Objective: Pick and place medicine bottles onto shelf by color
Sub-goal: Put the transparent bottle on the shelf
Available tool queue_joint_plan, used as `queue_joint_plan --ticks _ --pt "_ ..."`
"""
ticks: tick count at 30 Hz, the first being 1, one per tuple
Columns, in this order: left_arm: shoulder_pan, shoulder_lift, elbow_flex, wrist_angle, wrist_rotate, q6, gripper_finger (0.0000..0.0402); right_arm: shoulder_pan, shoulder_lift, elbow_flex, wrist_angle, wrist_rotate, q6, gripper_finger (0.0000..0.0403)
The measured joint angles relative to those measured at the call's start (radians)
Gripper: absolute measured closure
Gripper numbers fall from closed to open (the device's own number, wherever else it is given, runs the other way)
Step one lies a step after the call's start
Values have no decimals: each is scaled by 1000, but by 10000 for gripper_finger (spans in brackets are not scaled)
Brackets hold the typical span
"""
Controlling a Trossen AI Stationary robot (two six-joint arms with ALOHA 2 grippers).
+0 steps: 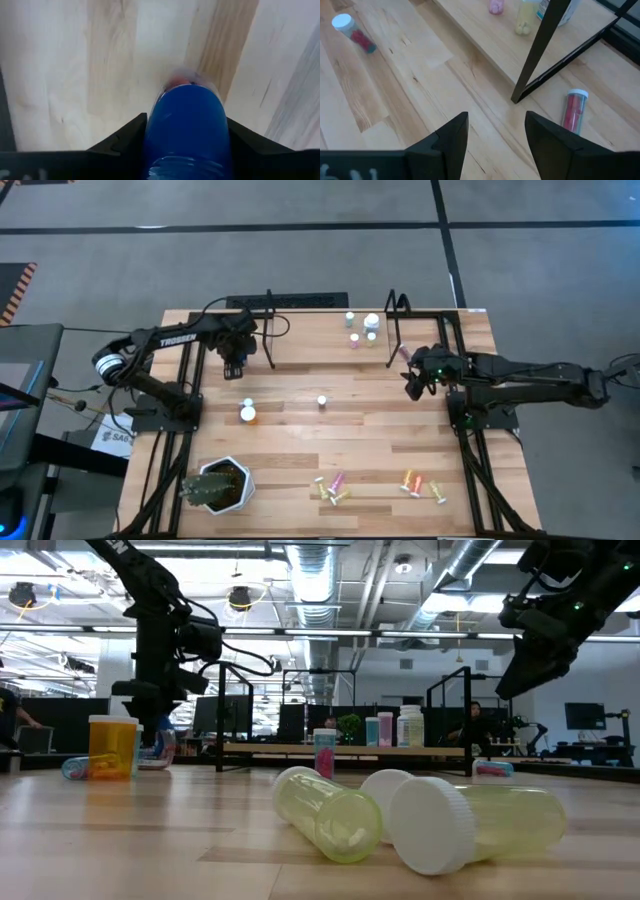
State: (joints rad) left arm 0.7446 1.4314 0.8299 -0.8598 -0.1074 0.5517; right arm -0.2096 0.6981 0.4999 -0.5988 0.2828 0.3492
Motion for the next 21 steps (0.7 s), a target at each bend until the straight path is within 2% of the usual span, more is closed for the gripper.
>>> queue_joint_plan --ticks 2,6,12,17,21 --pt "6 -1 0 -4 26 -25 246 0 3 0 0 0 0 187" --pt "13 -33 -2 -11 75 -63 246 0 3 0 0 0 0 187" --pt "17 -174 4 -28 23 -141 213 0 3 0 0 -1 0 187" --pt "3 -279 102 -110 9 -331 222 0 3 0 0 -1 0 187" --pt "-65 -315 229 -169 -55 -418 235 0 3 0 1 -1 0 187"
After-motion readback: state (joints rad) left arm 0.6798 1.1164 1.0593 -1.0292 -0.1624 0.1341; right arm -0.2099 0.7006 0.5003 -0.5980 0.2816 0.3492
